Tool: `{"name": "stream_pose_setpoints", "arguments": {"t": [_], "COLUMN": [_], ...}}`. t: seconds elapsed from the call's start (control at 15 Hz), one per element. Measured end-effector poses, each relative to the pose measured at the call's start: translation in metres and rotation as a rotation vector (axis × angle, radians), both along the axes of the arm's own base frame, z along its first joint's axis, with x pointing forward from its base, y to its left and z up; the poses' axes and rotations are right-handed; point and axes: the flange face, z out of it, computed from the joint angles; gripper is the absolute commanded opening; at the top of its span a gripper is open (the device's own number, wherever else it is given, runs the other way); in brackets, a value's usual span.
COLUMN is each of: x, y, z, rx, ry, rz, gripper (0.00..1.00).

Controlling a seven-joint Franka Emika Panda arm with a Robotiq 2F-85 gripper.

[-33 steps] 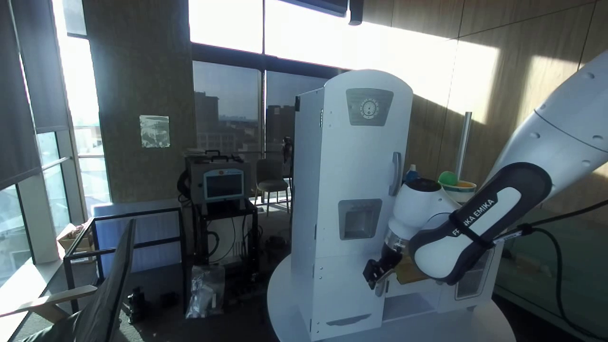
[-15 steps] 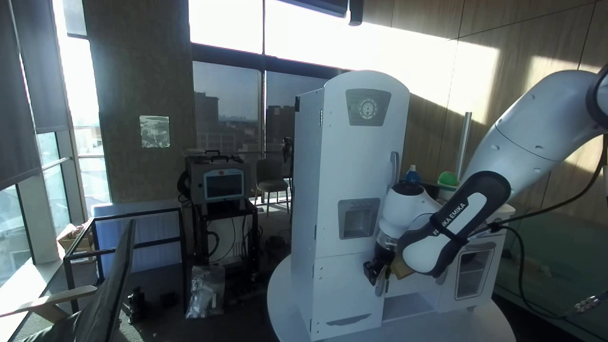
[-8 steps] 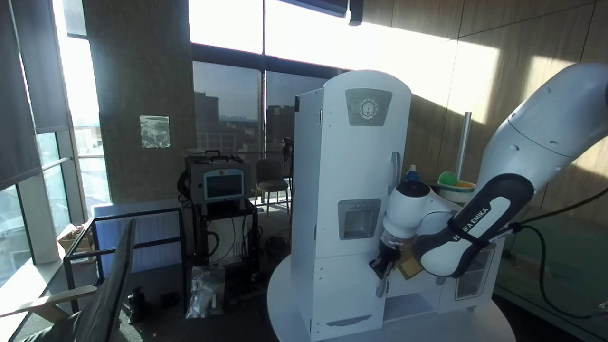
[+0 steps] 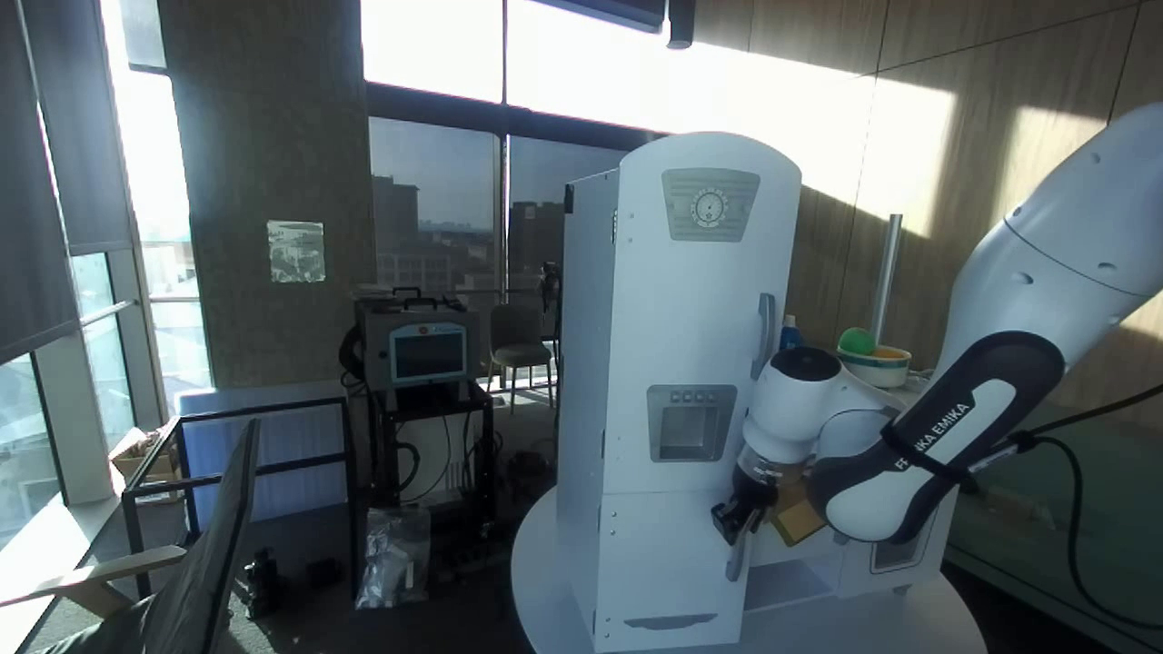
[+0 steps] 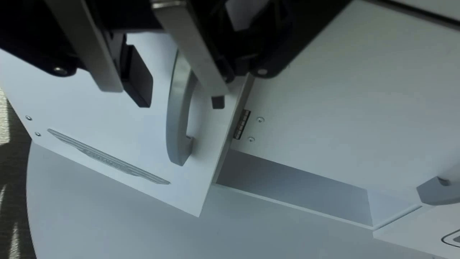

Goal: Close the top cupboard then open the bottom cupboard

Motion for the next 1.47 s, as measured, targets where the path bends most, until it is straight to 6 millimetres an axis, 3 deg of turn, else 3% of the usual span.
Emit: {"name": "stream_pose_setpoints", "arguments": {"t": [0.2,0.47,0.73,0.87,1.0,1.13,1.33,1.47], "x": [-0.009,-0.021,-0.039,-0.046,-0.048,-0.049,-0.053,-0.056], "y": [0.005,0.017,0.045,0.058,0.064,0.057,0.026,0.002], "z": [0.008,0.01,0.0,0.006,0.029,0.065,0.119,0.14], "rx": [-0.001,0.067,0.177,0.195,0.171,0.129,0.068,0.036], "ry": [-0.012,-0.013,0.042,0.054,0.023,-0.059,-0.195,-0.262], "rz": [0.008,-0.019,-0.023,-0.007,0.02,0.027,-0.032,-0.097], "gripper": [1.0,1.0,1.0,1.0,1.0,1.0,1.0,1.0]}}
